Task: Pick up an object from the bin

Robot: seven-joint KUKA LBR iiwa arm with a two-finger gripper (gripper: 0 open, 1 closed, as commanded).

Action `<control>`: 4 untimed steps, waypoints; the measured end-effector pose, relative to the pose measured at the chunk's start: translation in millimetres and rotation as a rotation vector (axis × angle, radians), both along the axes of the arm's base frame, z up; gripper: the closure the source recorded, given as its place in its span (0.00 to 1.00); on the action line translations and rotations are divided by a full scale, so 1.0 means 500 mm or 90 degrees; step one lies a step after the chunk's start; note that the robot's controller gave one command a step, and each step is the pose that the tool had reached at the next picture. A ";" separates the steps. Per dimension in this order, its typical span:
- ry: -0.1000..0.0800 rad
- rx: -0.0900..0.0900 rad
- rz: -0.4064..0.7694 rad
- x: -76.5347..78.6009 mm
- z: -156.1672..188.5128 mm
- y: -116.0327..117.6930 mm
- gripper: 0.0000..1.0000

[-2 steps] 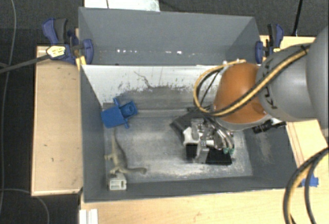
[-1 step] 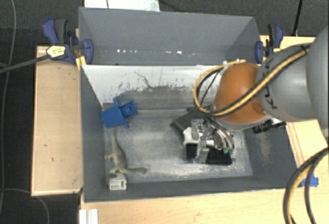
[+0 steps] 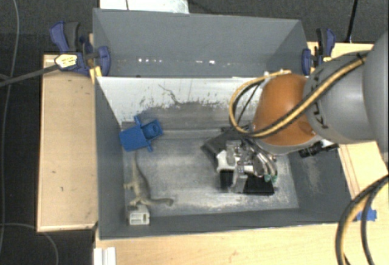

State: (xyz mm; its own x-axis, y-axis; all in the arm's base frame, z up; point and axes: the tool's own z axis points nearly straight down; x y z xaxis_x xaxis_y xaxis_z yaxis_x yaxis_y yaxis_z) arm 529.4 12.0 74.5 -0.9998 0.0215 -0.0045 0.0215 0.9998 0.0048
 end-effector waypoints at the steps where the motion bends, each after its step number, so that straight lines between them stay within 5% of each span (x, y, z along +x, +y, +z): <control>1: 0.001 0.000 0.000 0.000 0.008 0.000 1.00; 4: -0.003 0.000 0.000 0.001 0.087 -0.001 1.00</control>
Offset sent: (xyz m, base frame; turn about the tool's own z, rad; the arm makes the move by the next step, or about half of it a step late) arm -0.0001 0.0000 0.1083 0.0000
